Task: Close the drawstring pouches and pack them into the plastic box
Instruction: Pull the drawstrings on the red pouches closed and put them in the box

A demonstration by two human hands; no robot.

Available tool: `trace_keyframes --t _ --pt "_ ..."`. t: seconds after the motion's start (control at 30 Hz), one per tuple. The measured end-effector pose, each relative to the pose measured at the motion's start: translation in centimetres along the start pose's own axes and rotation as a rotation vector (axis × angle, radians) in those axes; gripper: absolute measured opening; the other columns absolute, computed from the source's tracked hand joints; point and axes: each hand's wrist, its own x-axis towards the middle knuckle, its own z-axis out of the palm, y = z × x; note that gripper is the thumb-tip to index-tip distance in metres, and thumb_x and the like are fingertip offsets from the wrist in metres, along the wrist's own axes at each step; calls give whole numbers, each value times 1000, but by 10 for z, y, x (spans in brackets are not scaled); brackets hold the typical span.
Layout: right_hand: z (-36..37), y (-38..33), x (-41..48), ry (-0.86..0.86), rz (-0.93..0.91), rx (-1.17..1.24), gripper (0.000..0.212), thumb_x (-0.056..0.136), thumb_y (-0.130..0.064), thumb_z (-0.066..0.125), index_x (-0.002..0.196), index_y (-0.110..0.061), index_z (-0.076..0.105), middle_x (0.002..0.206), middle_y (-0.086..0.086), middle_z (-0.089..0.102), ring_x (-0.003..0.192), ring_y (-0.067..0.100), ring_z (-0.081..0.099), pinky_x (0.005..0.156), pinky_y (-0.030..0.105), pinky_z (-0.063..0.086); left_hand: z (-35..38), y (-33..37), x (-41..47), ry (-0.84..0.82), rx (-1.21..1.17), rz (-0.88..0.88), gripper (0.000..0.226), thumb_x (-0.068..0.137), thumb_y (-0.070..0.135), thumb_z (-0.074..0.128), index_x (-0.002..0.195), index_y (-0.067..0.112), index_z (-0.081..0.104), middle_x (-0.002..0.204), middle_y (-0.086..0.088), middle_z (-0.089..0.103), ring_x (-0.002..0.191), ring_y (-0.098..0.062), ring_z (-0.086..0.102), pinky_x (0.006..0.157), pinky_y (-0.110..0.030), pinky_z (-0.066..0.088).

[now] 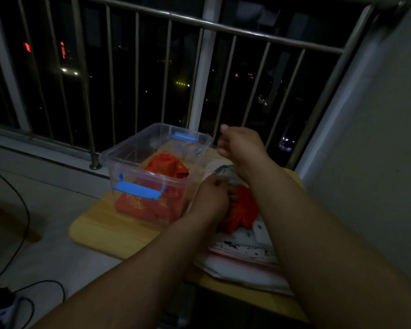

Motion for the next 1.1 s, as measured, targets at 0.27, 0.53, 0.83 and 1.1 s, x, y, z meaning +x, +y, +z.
trace_keyframes --t 0.27,0.53,0.83,1.1 --pt "-83 60 -47 40 84 -188 15 101 -8 55 91 -5 66 87 17 65 78 26 62 75 38 55 -15 -6 6 -7 725 298 27 100 17 52 124 21 64 122 -2 69 103 -17 65 92 -39 56" --pt "-110 91 -65 58 61 -470 22 100 -12 57 87 -11 75 74 8 71 56 13 58 54 25 44 -13 -8 0 -89 1008 178 67 83 60 65 135 19 54 125 -7 66 106 -25 66 95 -44 56" --pt "-107 98 -59 -27 72 -405 19 93 -13 69 75 -16 75 78 10 77 76 25 72 84 44 58 -5 -12 9 -2 759 203 61 90 30 73 144 23 45 134 -4 63 112 -21 65 98 -45 56" --pt "-113 89 -65 -53 130 -185 24 101 -25 63 97 -5 75 73 -1 69 55 6 62 42 12 40 -3 -3 4 26 466 294 37 99 17 65 128 35 51 106 9 64 93 -16 69 80 -42 62"
